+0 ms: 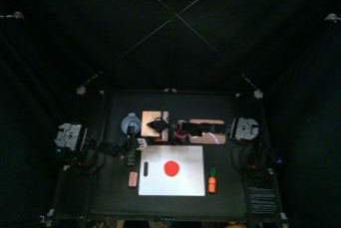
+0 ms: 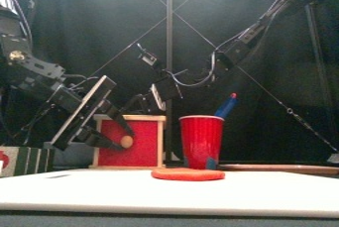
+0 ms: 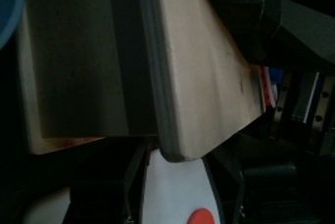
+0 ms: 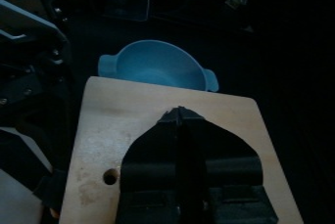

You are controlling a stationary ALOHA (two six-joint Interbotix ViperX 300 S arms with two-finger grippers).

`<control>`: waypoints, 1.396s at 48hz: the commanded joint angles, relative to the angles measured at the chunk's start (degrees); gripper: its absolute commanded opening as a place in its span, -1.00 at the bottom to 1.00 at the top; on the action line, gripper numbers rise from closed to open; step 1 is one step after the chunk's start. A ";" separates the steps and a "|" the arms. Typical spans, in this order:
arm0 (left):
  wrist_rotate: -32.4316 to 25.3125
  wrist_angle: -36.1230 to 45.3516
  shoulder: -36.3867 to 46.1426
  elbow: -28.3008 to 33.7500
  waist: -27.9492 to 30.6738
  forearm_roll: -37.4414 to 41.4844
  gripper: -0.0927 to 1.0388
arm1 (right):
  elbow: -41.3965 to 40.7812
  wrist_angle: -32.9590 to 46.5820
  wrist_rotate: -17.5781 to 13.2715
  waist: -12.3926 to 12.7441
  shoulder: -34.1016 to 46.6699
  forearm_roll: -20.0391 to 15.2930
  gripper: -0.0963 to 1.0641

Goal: Get the cutter from the drawer then cut the dough then place the extra dough in the bowl
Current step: Open the drawer

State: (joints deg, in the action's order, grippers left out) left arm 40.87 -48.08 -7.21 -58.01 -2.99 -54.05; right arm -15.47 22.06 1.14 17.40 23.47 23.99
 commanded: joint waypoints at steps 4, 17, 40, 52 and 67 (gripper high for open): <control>-0.79 0.35 0.26 1.05 0.62 -1.14 0.40 | 0.09 -0.70 -0.09 -1.14 -0.44 -0.09 -0.88; -0.70 0.70 -0.79 1.41 0.62 -0.97 0.41 | 0.09 -0.70 -0.26 -1.23 -0.44 -0.09 -0.88; -0.70 1.32 -1.85 2.46 0.62 -0.44 0.41 | 0.09 -0.70 -0.35 -1.41 -0.44 -0.18 -0.88; -0.97 2.37 -1.93 2.02 0.53 0.00 0.35 | 0.09 -0.70 -0.35 -1.32 -0.44 -0.18 -0.88; -0.97 3.43 -1.58 2.02 -0.70 1.05 0.26 | 0.09 -0.70 -0.44 -1.32 -0.35 -0.35 -0.88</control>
State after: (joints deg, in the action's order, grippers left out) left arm 40.17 -45.09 -9.32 -55.99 -3.08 -53.09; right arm -15.29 21.88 0.79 16.96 23.55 23.73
